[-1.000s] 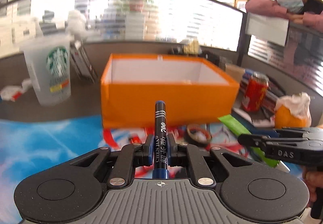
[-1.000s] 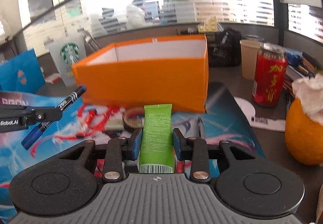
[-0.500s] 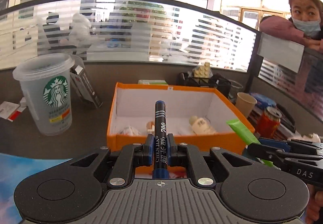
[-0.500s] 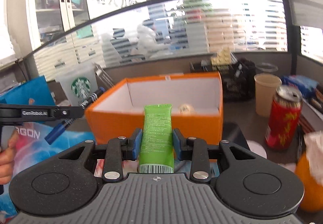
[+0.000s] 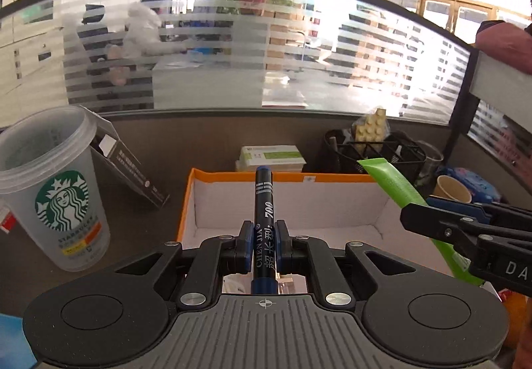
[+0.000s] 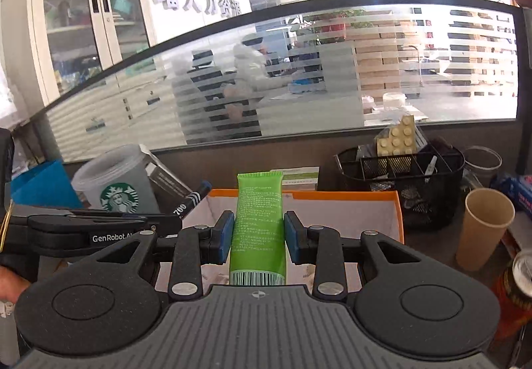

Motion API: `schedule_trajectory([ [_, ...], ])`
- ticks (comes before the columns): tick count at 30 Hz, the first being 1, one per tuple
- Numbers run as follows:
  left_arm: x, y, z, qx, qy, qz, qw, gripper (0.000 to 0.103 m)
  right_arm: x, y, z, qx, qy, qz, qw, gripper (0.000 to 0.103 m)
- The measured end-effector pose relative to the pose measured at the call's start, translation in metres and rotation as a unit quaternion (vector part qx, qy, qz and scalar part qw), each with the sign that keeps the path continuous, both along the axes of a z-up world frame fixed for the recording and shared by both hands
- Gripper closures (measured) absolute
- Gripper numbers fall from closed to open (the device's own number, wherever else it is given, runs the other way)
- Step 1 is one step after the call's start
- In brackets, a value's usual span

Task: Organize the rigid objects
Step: 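Carry the marker and green tube over the orange box with both grippers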

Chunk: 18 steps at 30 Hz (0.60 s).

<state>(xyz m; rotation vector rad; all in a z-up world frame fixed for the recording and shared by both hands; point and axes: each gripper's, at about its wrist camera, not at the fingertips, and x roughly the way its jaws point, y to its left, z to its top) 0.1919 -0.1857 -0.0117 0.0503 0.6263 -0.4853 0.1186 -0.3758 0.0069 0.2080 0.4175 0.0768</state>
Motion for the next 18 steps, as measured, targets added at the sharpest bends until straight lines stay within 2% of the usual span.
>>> schedule_trajectory([
  [18,0.031,-0.006,-0.036,0.022,0.042,0.008,0.9988,0.092,0.046,-0.001,-0.033,0.009,0.064,-0.005,0.998,0.073],
])
